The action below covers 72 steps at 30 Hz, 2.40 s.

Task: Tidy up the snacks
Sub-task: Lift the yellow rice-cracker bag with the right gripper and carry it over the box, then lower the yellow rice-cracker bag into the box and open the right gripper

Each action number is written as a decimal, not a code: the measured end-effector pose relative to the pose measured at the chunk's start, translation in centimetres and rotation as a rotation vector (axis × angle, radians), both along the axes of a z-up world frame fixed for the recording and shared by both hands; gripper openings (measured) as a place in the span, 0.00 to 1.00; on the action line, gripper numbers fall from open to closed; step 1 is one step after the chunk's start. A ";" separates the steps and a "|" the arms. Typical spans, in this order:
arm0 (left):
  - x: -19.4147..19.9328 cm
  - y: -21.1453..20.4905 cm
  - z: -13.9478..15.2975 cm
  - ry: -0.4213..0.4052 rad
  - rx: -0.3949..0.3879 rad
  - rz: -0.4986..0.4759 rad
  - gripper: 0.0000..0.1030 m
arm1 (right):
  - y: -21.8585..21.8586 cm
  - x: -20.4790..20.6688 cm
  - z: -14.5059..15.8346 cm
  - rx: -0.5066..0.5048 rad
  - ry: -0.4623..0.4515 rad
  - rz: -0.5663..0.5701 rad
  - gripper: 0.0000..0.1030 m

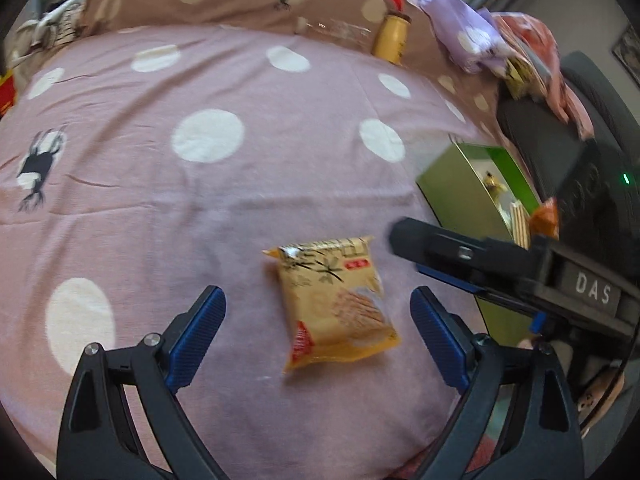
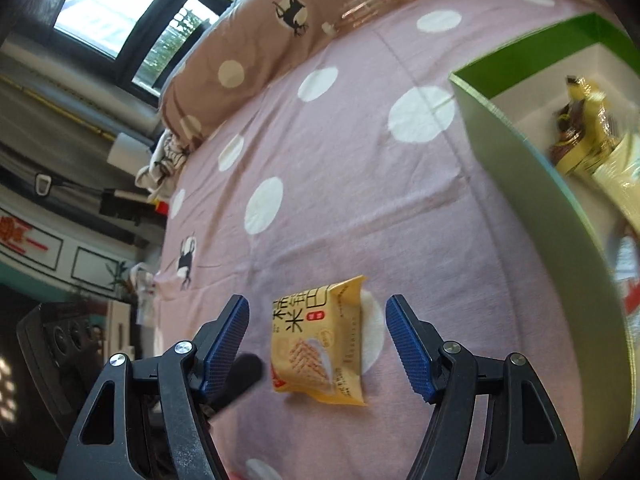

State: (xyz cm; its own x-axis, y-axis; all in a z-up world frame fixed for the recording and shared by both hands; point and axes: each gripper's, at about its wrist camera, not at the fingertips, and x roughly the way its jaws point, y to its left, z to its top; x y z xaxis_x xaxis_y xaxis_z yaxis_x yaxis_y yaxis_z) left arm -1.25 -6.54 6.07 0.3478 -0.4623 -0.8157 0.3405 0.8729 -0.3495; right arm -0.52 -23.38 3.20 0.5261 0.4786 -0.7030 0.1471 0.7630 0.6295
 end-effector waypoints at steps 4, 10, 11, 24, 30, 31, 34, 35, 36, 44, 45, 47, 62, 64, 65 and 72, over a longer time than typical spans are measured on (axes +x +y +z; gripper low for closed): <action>0.1 -1.2 -0.9 0.034 0.004 -0.035 0.87 | 0.8 0.8 -1.4 0.036 0.044 0.038 0.69; 0.4 -2.0 -2.4 0.124 -0.013 -0.053 0.74 | 1.6 1.1 -2.2 0.045 0.077 0.053 0.62; 0.4 -2.1 -2.5 0.135 -0.014 -0.051 0.74 | 1.8 1.2 -2.3 0.040 0.079 0.059 0.62; 0.2 -2.0 -2.0 0.088 -0.001 -0.034 0.57 | 2.2 1.3 -2.5 -0.001 0.073 0.064 0.58; -0.3 -2.3 -0.7 0.024 -0.015 -0.035 0.57 | 2.2 0.5 -0.8 -0.026 0.004 0.052 0.58; -0.4 -2.3 -0.4 0.011 -0.018 -0.037 0.57 | 2.2 0.4 -0.4 -0.030 -0.008 0.050 0.58; -1.0 -2.6 0.7 -0.043 -0.032 -0.039 0.56 | 2.0 -0.3 0.9 -0.042 -0.055 0.039 0.58; -1.2 -2.7 1.1 -0.059 -0.036 -0.041 0.56 | 1.9 -0.6 1.4 -0.046 -0.072 0.034 0.58; -1.4 -2.8 1.4 -0.076 -0.042 -0.042 0.56 | 1.8 -0.9 2.0 -0.053 -0.092 0.029 0.58; -3.0 -4.9 4.5 -0.219 -0.082 -0.067 0.53 | 0.0 -3.5 5.7 -0.092 -0.230 -0.037 0.58; -3.1 -5.3 4.7 -0.229 -0.083 -0.073 0.53 | -0.4 -3.9 6.0 -0.100 -0.242 -0.050 0.58; -3.5 -6.6 5.4 -0.269 -0.077 -0.096 0.53 | -1.1 -4.6 6.8 -0.117 -0.269 -0.076 0.58; -3.8 -14.8 6.8 -0.352 -0.108 -0.302 0.53 | -8.5 -8.5 8.4 -0.144 -0.350 -0.300 0.58; -3.8 -15.5 6.5 -0.344 -0.108 -0.320 0.53 | -9.5 -8.7 8.0 -0.137 -0.339 -0.324 0.58; -3.7 -16.0 6.3 -0.338 -0.110 -0.330 0.53 | -10.0 -8.7 7.8 -0.134 -0.333 -0.338 0.58; -2.9 -18.8 4.9 -0.281 -0.109 -0.390 0.54 | -12.8 -8.6 6.1 -0.115 -0.275 -0.410 0.58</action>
